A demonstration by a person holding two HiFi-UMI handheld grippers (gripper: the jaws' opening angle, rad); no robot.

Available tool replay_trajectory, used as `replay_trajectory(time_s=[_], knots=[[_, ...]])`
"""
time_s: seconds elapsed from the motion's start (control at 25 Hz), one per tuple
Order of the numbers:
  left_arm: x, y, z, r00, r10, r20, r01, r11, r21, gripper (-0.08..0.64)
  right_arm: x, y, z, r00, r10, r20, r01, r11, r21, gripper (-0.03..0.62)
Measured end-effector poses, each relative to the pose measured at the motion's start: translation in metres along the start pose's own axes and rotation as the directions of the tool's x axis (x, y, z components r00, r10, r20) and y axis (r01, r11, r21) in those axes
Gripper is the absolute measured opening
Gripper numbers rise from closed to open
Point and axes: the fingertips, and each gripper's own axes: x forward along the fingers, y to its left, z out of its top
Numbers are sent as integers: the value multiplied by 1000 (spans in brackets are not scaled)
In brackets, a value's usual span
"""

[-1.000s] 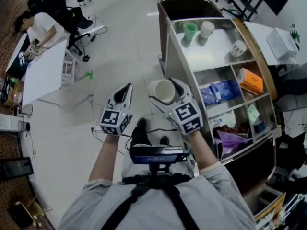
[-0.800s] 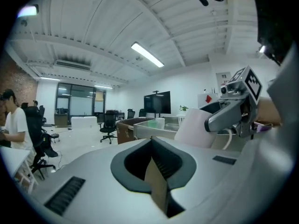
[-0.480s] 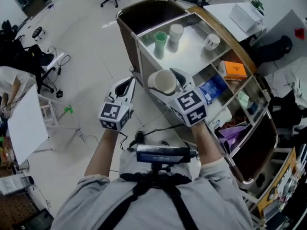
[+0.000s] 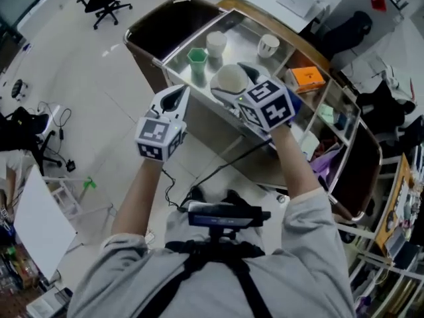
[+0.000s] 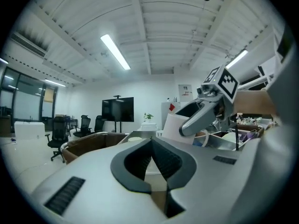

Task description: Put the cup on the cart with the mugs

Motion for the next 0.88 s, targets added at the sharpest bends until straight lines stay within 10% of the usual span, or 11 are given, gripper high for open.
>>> replay_trajectory(time_s=[0.88], knots=[[66, 27, -12, 998, 21, -66, -21, 1000, -8, 3, 129, -102, -68, 941, 90, -327, -78, 996, 48, 430]])
